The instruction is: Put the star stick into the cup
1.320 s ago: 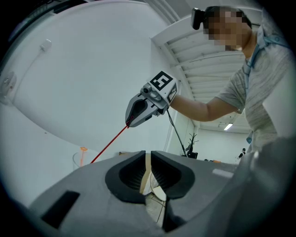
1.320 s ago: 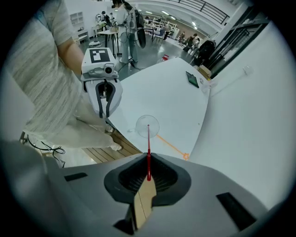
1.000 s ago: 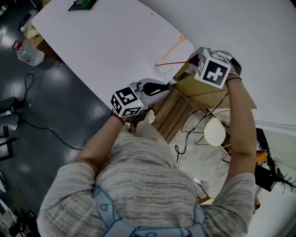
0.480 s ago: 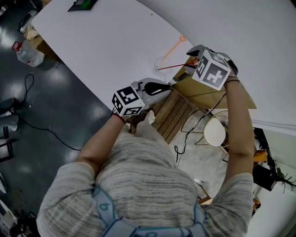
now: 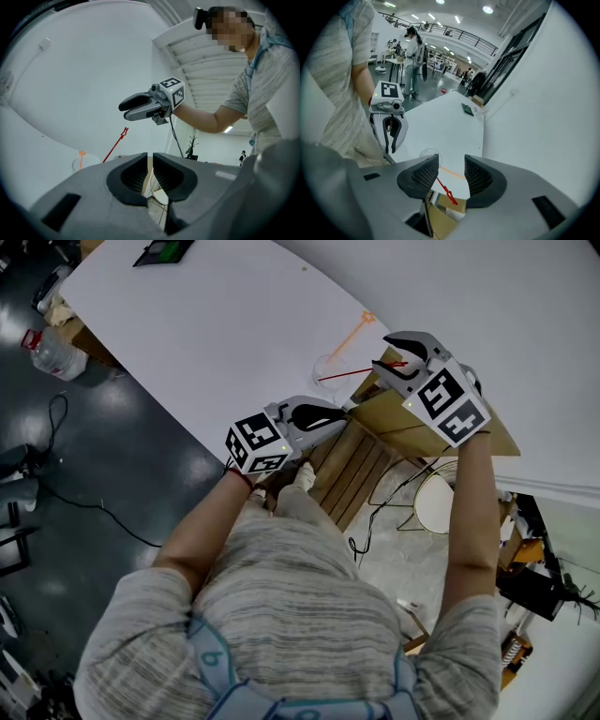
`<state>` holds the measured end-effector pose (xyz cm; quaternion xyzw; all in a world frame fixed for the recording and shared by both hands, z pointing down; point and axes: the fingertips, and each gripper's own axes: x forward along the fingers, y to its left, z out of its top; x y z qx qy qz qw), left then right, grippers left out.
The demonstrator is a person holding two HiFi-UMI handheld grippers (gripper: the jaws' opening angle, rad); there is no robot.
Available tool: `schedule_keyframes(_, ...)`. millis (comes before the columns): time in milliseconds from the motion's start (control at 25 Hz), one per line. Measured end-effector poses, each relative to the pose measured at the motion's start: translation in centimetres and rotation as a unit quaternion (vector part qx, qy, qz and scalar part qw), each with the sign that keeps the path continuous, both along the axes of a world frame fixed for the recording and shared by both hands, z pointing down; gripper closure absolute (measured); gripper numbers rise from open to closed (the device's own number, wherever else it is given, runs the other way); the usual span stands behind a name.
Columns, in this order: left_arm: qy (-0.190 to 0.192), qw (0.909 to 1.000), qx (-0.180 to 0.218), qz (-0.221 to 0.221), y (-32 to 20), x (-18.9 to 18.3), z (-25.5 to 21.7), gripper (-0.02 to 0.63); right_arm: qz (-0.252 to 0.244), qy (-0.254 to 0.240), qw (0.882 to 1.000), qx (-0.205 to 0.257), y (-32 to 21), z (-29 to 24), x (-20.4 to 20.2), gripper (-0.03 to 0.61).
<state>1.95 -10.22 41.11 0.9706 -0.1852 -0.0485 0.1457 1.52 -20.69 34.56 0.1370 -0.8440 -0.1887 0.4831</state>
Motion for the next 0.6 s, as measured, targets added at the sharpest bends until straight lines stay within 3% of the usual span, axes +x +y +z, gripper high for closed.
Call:
schedule_keyframes(160,-0.002,1.0000,0.000,0.006,0.1,0.0,-0.1,0.569,0.043,-0.108,0.993,0.024,0.8,-2.4,0.6,0.423)
schedule_keyframes(280,-0.004,0.9999,0.003,0.010,0.2,0.2,-0.2,0.569,0.077,-0.195,0.977,0.037,1.4,-4.2,1.5,0.423)
schedule_keyframes(400,-0.007,0.9999,0.007,0.012,0.4,0.4,-0.5,0.569,0.118,-0.286,0.950,0.033,2.0,-5.0,3.2,0.425)
schedule_keyframes(600,-0.008,0.9998,0.014,0.012,0.2,0.6,-1.4,0.569,0.172,-0.423,0.890,0.001,3.9,-4.5,5.3,0.430)
